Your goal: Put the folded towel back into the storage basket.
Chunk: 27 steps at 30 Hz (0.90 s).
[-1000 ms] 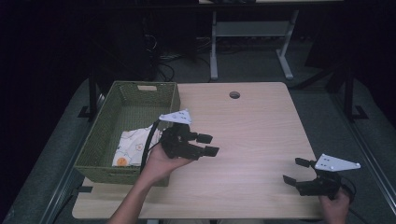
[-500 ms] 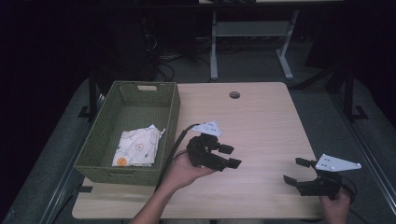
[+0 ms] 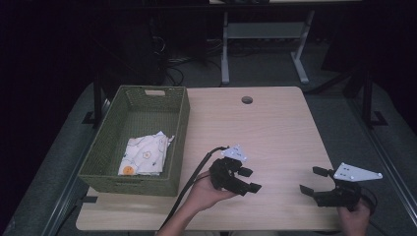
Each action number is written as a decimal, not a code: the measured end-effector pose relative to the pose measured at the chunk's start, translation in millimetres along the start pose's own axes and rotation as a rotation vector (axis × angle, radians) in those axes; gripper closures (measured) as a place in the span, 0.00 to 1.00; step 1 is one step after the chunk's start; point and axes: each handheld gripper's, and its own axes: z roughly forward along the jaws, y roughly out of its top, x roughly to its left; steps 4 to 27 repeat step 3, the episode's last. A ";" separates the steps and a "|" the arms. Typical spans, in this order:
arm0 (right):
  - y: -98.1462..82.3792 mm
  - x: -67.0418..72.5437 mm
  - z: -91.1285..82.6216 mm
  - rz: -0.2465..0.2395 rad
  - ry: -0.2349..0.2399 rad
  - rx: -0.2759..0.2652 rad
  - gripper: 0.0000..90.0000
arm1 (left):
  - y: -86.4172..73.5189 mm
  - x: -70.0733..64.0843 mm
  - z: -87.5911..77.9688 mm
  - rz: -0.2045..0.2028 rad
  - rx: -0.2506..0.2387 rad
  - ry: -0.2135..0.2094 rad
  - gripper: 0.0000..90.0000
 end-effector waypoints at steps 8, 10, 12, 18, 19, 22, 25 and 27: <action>-0.1 0.1 0.3 -0.005 0.002 0.000 0.15 | -1.5 0.2 2.8 -0.004 -0.007 0.002 0.43; -0.1 0.1 0.3 -0.005 0.002 0.000 0.15 | -1.5 0.2 2.8 -0.004 -0.007 0.002 0.43; -0.1 0.1 0.3 -0.005 0.002 0.000 0.15 | -1.5 0.2 2.8 -0.004 -0.007 0.002 0.43; -0.1 0.1 0.3 -0.005 0.002 0.000 0.15 | -1.5 0.2 2.8 -0.004 -0.007 0.002 0.43; -0.1 0.1 0.3 -0.005 0.002 0.000 0.15 | -1.5 0.2 2.8 -0.004 -0.007 0.002 0.43; -0.1 0.1 0.3 -0.005 0.002 0.000 0.15 | -1.5 0.2 2.8 -0.004 -0.007 0.002 0.43; -0.1 0.1 0.3 -0.005 0.002 0.000 0.15 | -1.5 0.2 2.8 -0.004 -0.007 0.002 0.43; -0.1 0.1 0.3 -0.005 0.002 0.000 0.15 | -1.5 0.2 2.8 -0.004 -0.007 0.002 0.43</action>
